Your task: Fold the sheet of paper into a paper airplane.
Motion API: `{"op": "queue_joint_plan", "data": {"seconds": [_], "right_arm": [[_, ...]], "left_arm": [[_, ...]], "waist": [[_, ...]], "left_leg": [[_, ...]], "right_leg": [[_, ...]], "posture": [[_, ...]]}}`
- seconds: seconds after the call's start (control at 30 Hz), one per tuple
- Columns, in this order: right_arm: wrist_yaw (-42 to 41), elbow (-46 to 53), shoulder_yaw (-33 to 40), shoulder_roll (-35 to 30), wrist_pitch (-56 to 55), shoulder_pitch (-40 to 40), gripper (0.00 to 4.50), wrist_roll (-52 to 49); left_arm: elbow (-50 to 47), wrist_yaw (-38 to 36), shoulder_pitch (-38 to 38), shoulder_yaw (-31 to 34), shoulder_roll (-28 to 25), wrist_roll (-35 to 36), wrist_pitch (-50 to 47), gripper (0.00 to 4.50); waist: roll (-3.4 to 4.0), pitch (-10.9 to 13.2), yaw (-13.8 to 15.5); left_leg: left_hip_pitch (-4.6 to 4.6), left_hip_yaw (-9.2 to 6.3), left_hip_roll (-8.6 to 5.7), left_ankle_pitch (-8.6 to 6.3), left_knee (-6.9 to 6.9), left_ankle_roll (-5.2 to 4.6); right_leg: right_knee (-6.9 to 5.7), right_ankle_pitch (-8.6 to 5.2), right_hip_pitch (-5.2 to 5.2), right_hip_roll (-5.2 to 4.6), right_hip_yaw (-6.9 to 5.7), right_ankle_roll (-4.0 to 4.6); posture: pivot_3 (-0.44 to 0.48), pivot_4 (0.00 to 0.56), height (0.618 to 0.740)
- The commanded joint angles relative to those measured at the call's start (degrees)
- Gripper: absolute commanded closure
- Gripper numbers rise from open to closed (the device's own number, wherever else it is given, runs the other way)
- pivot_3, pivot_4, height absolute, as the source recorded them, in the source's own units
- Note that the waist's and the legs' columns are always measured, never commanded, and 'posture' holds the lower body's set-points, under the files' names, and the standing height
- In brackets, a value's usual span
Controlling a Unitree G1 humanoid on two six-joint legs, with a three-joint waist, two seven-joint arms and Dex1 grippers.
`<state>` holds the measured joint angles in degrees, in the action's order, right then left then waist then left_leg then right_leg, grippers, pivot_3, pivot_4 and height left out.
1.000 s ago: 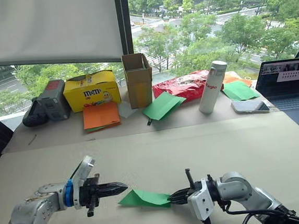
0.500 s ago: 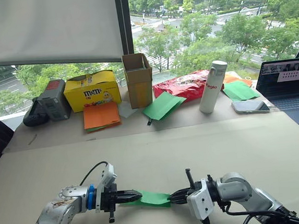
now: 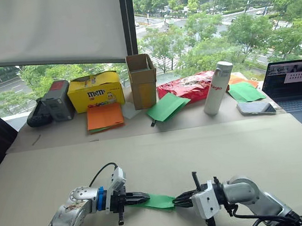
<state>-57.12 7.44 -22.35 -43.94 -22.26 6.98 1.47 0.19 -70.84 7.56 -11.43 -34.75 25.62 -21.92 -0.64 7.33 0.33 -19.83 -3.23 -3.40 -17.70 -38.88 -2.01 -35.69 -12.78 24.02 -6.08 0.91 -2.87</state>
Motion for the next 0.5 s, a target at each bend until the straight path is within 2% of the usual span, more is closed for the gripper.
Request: {"op": "queue_joint_plan", "data": {"seconds": [0.03,0.1,0.13,0.2,0.27,0.33,0.5], "right_arm": [[-1.84,5.16,5.29,-2.33,12.09,-1.96,2.62,-9.24],[-0.43,9.22,9.12,-1.36,22.5,-0.34,1.97,-17.62],[0.07,10.55,10.19,-0.94,25.9,0.55,1.5,-19.6],[0.81,13.01,10.38,0.41,33.19,2.53,0.91,-22.8],[1.92,14.07,8.33,2.78,39.13,4.4,0.91,-23.54],[4.08,12.87,6.55,6.46,43.29,6.37,1.37,-23.13],[5.85,7.89,1.4,12.88,44.44,8.25,3.09,-18.78]], "left_arm": [[3.04,0.81,-1.95,-0.85,-0.56,-2.37,-0.7,4.5],[3.38,1.25,-1.97,-0.73,-0.36,-2.61,-0.67,4.5],[3.53,1.47,-1.98,-0.59,-0.21,-2.58,-0.76,4.5],[3.88,1.69,-1.86,-0.67,0.08,-2.73,-0.67,4.5],[4.66,2.04,-1.65,-0.78,0.4,-3.42,0.35,4.5],[5.9,2.49,-1.45,-0.56,0.69,-4.21,1.65,4.5],[7.66,4.17,-1.24,0.7,0.92,-5.11,3.5,4.5]], "waist": [[0.0,0.0,0.09],[0.07,0.01,-0.06],[0.14,-0.01,-0.1],[0.25,-0.02,-0.08],[0.27,-0.04,0.07],[0.28,-0.05,0.18],[0.37,-0.09,0.36]], "left_leg": [[-0.01,0.0,0.01,0.0,0.0,0.0],[-0.01,0.01,0.05,0.0,0.0,0.0],[-0.03,0.01,0.08,0.0,0.01,0.0],[-0.02,0.0,0.11,0.0,0.01,0.0],[-0.02,-0.01,0.12,0.0,0.02,0.0],[-0.02,-0.02,0.12,0.0,0.03,0.0],[-0.02,-0.01,0.05,0.01,0.02,0.01]], "right_leg": [[0.01,0.0,0.01,0.0,0.0,0.0],[0.01,0.0,0.01,0.01,0.0,0.01],[-0.01,0.01,0.02,0.0,0.02,0.03],[-0.04,0.02,0.02,-0.01,0.02,0.03],[-0.05,0.02,0.03,0.0,-0.01,0.03],[-0.04,0.01,0.02,0.01,-0.05,0.03],[-0.07,0.02,0.04,-0.05,-0.05,0.03]], "posture": [[0.0,0.15,0.74],[0.0,0.15,0.74],[0.0,0.15,0.74],[0.0,0.15,0.74],[0.0,0.15,0.74],[0.0,0.15,0.74],[0.0,0.15,0.74]]}}
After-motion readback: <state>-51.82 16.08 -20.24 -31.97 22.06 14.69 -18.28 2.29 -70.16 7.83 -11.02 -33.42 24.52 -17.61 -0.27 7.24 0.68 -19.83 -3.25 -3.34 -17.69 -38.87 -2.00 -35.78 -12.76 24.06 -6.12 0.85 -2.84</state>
